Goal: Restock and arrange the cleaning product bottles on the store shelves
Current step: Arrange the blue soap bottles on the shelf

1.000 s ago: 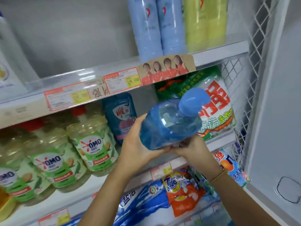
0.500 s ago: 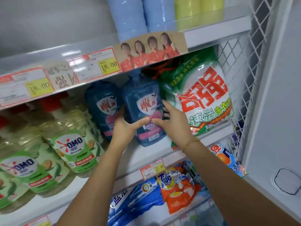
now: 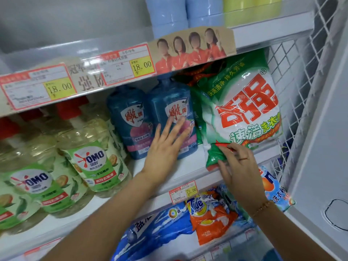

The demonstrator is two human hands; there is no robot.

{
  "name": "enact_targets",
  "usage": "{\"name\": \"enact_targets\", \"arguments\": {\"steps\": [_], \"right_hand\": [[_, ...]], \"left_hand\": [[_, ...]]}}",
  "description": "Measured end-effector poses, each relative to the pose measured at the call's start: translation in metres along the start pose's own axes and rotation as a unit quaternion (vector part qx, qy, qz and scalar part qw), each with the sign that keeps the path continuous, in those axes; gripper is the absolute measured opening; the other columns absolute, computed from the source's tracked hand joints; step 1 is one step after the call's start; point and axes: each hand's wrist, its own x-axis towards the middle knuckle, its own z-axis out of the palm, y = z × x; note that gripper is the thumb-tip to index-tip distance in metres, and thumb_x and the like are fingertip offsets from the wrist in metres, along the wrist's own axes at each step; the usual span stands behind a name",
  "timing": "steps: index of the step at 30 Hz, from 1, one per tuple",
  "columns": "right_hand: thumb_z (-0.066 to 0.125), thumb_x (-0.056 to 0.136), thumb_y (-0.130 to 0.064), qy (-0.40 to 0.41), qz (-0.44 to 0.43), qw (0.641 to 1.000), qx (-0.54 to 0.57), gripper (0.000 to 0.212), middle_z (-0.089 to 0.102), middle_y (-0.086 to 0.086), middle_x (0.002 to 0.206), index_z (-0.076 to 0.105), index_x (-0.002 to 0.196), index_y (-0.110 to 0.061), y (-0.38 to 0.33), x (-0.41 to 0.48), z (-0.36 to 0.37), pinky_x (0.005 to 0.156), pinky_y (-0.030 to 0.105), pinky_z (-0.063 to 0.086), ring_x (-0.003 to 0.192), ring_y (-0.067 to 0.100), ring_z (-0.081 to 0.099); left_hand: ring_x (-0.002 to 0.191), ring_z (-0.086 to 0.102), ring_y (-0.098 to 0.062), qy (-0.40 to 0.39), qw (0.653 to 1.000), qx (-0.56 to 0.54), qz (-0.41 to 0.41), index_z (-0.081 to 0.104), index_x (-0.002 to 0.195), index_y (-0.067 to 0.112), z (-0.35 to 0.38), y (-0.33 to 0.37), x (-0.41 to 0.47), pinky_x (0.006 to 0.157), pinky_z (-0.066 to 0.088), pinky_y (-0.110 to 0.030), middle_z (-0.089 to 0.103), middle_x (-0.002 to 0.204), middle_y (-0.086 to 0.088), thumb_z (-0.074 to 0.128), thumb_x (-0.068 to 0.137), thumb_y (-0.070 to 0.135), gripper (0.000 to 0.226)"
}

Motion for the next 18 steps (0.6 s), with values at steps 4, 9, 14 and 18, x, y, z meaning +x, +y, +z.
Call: {"name": "enact_targets", "arguments": {"steps": [4,9,14,18], "right_hand": [[0.045,0.089,-0.021,0.012,-0.001,1.000,0.007,0.035,0.056,0.016,0.111,0.068,0.110,-0.004,-0.002,-0.001,0.009,0.081,0.046,0.053,0.102,0.025,0.043],[0.047,0.088,-0.019,0.006,0.003,1.000,0.011,0.033,0.056,0.016,0.114,0.070,0.110,-0.010,-0.001,-0.002,0.009,0.084,0.043,0.051,0.104,0.027,0.044],[0.048,0.088,-0.019,-0.008,-0.012,1.000,0.009,0.033,0.056,0.016,0.114,0.069,0.111,-0.009,0.001,0.000,0.005,0.083,0.042,0.052,0.105,0.026,0.043],[0.053,0.087,-0.015,-0.013,0.000,0.999,0.029,0.029,0.056,0.015,0.114,0.069,0.111,-0.010,0.001,0.000,0.004,0.083,0.041,0.052,0.105,0.025,0.043]], "left_hand": [[0.141,0.015,-0.037,-0.052,0.996,0.065,0.013,0.027,0.147,0.023,0.012,-0.016,0.008,0.115,0.012,-0.052,0.029,0.155,-0.010,0.086,0.062,0.019,0.103],[0.144,0.014,-0.042,-0.080,0.992,0.095,-0.036,0.033,0.149,0.023,0.026,-0.013,0.027,0.113,0.010,-0.053,0.019,0.158,-0.011,0.071,0.070,-0.002,0.091],[0.145,-0.010,-0.037,-0.112,0.989,0.049,-0.083,0.032,0.149,0.019,0.036,-0.015,0.046,0.114,-0.008,-0.046,0.002,0.161,-0.010,0.049,0.081,-0.017,0.079],[0.148,-0.010,-0.027,-0.197,0.964,-0.002,-0.178,0.031,0.149,0.015,0.035,-0.012,0.046,0.118,0.016,-0.042,-0.011,0.162,-0.001,0.041,0.087,-0.010,0.068]]}}
